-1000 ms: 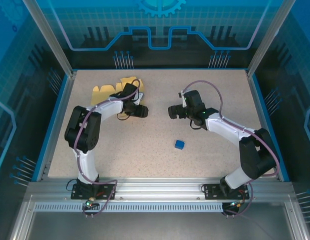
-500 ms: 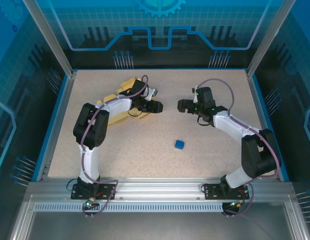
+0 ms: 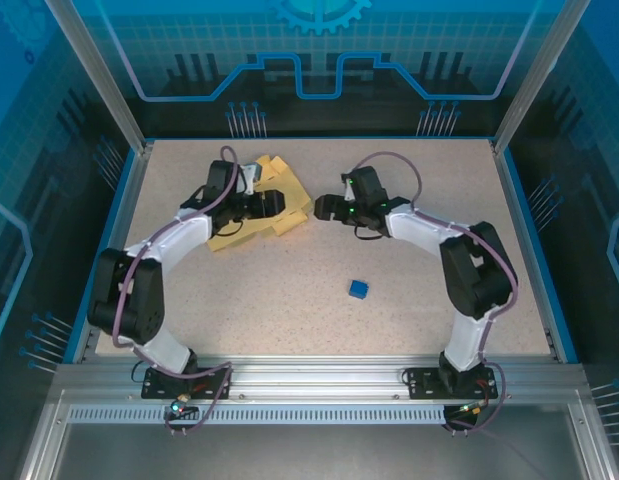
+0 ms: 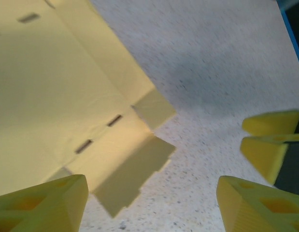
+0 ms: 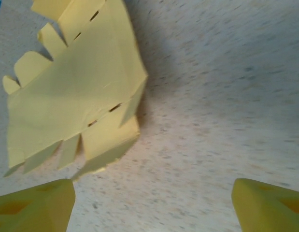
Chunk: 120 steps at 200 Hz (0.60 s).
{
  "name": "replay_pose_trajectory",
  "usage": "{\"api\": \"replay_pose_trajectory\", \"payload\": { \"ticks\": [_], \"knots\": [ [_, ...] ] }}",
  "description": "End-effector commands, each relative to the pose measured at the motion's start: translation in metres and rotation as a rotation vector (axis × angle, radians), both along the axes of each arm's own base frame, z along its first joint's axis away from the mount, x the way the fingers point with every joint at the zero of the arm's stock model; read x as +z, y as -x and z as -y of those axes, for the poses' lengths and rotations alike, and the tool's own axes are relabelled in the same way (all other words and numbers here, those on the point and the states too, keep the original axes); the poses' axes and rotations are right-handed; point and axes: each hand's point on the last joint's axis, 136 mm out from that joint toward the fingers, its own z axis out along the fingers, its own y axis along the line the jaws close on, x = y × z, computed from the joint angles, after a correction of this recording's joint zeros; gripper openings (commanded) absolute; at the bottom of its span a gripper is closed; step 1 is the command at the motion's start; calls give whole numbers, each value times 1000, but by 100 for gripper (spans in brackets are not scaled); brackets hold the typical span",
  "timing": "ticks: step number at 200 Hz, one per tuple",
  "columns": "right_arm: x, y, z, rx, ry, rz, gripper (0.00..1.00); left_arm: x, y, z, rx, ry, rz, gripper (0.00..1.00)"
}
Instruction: Fold the paper box
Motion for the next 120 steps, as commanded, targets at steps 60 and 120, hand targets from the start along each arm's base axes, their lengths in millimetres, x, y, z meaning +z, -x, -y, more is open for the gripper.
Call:
{"api": "replay_pose_trajectory", "payload": {
  "ticks": [60, 120],
  "knots": [
    [-48, 5, -74, -51, -127, -231, 80, 11, 8, -35, 131, -104, 77, 75],
    [-64, -3, -80, -127, -136, -263, 58, 11, 15, -40, 136, -136, 79, 76]
  ]
}}
